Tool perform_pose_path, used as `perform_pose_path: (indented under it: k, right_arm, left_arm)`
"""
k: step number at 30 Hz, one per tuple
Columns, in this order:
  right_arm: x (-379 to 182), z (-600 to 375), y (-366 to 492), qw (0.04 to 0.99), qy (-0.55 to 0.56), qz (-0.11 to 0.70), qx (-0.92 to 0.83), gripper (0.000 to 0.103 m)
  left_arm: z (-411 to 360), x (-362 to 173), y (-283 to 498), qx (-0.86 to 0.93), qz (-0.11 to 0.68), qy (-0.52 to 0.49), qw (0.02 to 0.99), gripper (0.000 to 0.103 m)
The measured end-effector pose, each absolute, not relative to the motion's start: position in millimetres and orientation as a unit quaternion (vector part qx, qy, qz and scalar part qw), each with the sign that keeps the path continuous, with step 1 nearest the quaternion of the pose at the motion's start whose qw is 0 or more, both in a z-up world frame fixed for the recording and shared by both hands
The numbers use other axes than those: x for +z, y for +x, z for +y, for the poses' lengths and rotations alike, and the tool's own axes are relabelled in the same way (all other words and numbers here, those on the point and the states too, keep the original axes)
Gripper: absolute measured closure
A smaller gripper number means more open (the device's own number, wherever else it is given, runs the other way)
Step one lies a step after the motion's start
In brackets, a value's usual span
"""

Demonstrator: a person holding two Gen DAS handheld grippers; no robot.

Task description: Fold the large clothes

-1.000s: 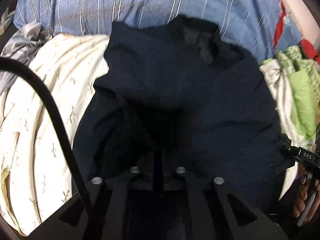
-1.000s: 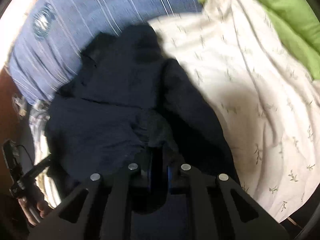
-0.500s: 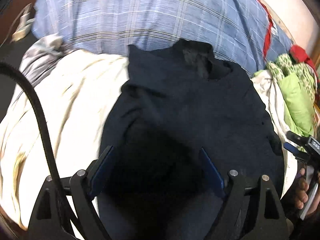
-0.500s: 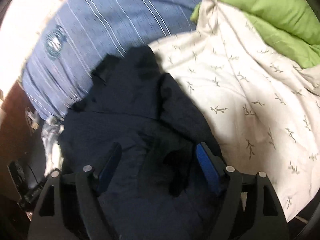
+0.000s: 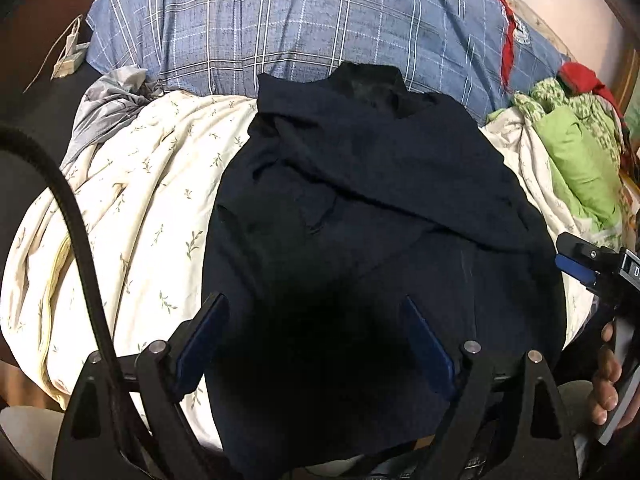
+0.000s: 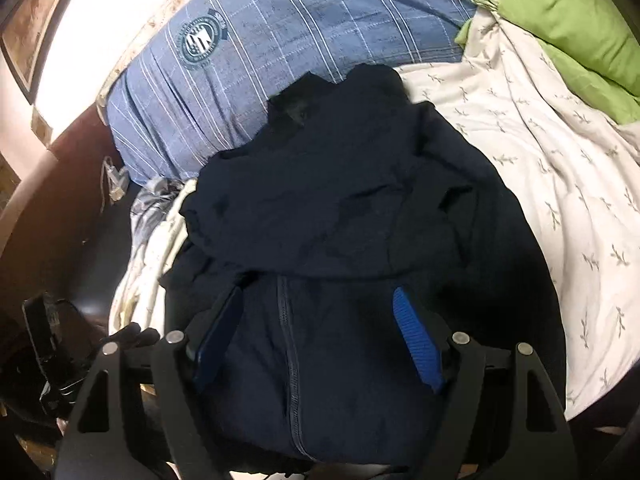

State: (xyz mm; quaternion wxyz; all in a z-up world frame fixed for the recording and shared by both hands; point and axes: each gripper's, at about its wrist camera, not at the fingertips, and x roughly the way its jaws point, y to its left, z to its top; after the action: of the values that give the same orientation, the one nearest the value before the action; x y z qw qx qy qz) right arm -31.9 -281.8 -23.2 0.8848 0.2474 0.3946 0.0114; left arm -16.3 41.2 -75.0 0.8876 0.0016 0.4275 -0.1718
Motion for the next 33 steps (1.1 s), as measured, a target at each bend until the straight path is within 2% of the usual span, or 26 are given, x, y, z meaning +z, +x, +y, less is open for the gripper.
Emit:
perform_pose_path:
  k: [8, 10, 18, 23, 28, 33]
  right_arm:
    - [-3.6, -279.3, -23.0, 0.892, 0.247, 0.378, 0.018, 0.025]
    - [1.9, -278.9, -18.8, 0.893, 0.244, 0.379, 0.016, 0.025]
    - [22.9, -289.2, -19.9, 0.899, 0.244, 0.363, 0.024, 0.024]
    - [28.0, -322.9, 8.3, 0.887, 0.270, 0.373, 0.020, 0.024]
    - [37.7, -348.0, 46.8, 0.886, 0.266, 0.379, 0.006, 0.024]
    - [40.9, -357.7, 88.3, 0.884, 0.250, 0.395, 0.011, 0.024]
  left_arm:
    - [60.6, -54.0, -2.8, -0.149, 0.404, -0.032, 0.902, 0.015]
    - [56.3, -47.8, 5.1, -0.135, 0.413, -0.015, 0.901, 0.015]
    - [63.3, -29.1, 14.9, -0.150, 0.415, -0.057, 0.896, 0.014]
    - [58.9, -20.2, 64.8, -0.130, 0.446, -0.055, 0.884, 0.014]
    - [46.7, -7.7, 114.1, -0.136, 0.443, -0.053, 0.885, 0.014]
    - [38.1, -26.0, 165.0, -0.139, 0.474, -0.074, 0.866, 0.014]
